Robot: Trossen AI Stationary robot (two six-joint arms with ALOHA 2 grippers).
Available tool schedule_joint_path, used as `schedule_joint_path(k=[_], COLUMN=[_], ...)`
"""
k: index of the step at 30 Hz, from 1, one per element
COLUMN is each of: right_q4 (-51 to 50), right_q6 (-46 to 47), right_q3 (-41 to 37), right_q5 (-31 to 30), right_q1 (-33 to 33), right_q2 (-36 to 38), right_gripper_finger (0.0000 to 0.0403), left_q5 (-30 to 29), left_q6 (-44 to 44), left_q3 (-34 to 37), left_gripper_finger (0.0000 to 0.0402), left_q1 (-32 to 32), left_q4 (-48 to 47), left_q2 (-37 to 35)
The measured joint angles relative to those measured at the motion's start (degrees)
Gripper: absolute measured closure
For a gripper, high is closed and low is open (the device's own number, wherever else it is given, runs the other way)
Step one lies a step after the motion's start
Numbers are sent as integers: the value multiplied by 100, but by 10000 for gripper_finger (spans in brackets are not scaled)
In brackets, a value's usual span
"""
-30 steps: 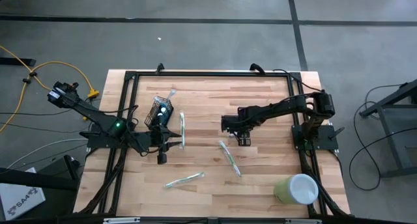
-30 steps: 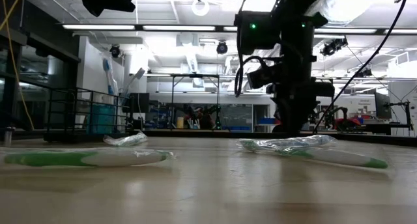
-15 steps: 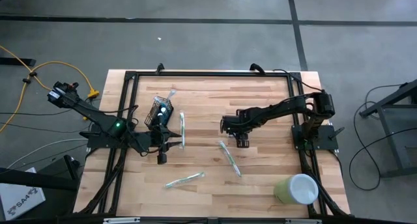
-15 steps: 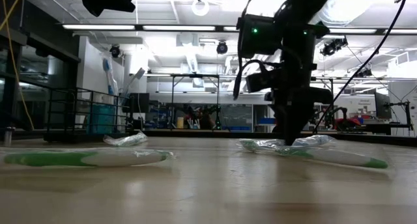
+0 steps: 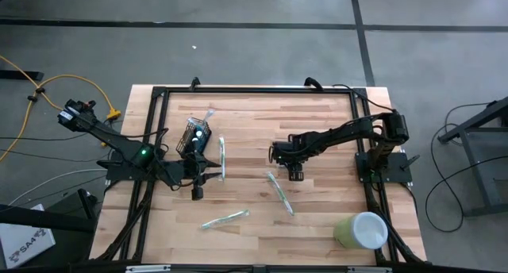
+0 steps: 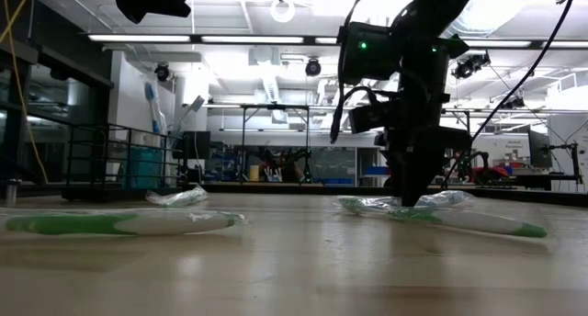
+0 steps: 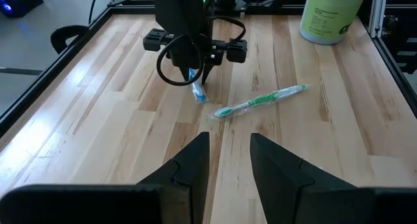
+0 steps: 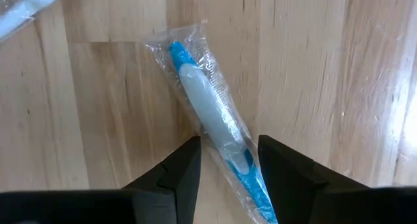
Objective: Pick & Place toothbrushing station
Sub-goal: Put the blue toothbrush into the black wire organizer
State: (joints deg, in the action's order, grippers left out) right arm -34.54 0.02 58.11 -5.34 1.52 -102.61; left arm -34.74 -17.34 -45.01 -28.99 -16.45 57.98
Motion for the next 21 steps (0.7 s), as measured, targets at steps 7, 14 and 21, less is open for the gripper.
schedule_joint_path(k=[7, 14, 21], right_q4=[19, 25, 38], right_q6=[12, 16, 17], right_q3=[-4, -4, -7], right_q5=[77, 81, 100], right_q1=[0, 0, 0], right_q2=[0, 0, 0], right_gripper_finger=[257, 257, 277], left_q5=[0, 0, 2], left_q6=[-7, -11, -26], left_q3=[0, 0, 0], left_gripper_finger=[295, 295, 295], left_q1=[0, 0, 0], left_q4=[0, 0, 0], left_q2=[0, 0, 0])
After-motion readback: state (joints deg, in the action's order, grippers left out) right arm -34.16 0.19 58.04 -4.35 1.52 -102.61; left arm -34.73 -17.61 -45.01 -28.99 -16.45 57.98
